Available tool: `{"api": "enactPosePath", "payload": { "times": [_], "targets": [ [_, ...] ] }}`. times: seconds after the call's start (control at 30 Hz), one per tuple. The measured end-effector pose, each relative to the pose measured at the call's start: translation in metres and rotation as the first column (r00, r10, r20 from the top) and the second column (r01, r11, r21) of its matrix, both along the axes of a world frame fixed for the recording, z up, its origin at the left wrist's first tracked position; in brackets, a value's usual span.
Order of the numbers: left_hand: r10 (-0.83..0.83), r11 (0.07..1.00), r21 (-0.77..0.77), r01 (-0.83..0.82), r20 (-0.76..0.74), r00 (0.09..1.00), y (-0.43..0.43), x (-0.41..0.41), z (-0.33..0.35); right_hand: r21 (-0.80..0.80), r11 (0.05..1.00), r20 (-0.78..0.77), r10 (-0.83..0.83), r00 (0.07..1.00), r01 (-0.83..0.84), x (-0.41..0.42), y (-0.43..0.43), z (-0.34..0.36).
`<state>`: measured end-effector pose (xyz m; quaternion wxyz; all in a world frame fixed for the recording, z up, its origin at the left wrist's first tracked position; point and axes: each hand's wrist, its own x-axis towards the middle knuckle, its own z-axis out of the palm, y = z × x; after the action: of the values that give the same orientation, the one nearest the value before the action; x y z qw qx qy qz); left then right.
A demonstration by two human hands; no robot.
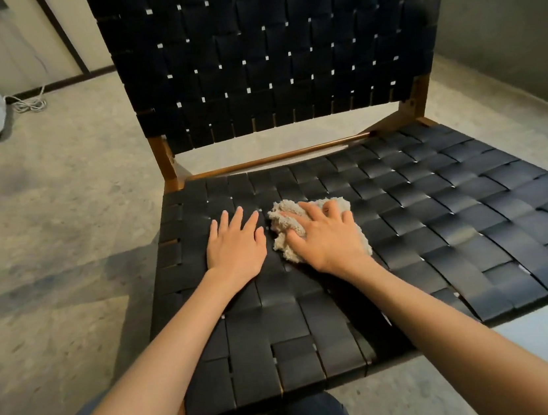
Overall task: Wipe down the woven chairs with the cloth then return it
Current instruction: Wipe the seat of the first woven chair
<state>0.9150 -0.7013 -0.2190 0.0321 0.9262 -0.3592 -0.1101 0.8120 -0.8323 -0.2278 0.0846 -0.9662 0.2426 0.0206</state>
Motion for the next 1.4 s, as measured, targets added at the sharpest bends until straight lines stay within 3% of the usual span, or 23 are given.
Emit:
{"api": "enactPosePath", "payload": {
  "times": [0.4,0.53,0.77,1.1,1.4],
  "targets": [
    [0.061,0.997,-0.048,-0.057,0.078,0.995,-0.045,0.028,-0.029,0.046,0.999,0.061,-0.019,0.998,0.016,0.140,-0.071,-0.044],
    [0.049,0.999,0.000,-0.049,0.083,0.995,-0.058,0.034,-0.032,0.016,0.998,0.101,-0.058,0.993,0.057,0.143,-0.100,-0.049],
    [0.028,1.000,-0.015,-0.027,0.120,0.992,-0.062,0.039,-0.037,0.011,0.995,0.016,-0.097,0.995,0.097,0.140,-0.121,-0.045],
    [0.023,0.998,-0.052,-0.021,0.040,0.999,-0.056,0.026,-0.029,0.004,1.000,-0.049,-0.009,0.999,0.009,0.057,-0.087,-0.018],
    [-0.030,0.998,-0.065,0.025,-0.082,0.996,-0.047,-0.013,-0.011,-0.019,0.998,-0.089,-0.056,0.994,0.055,-0.064,-0.018,0.027]
  ]
}}
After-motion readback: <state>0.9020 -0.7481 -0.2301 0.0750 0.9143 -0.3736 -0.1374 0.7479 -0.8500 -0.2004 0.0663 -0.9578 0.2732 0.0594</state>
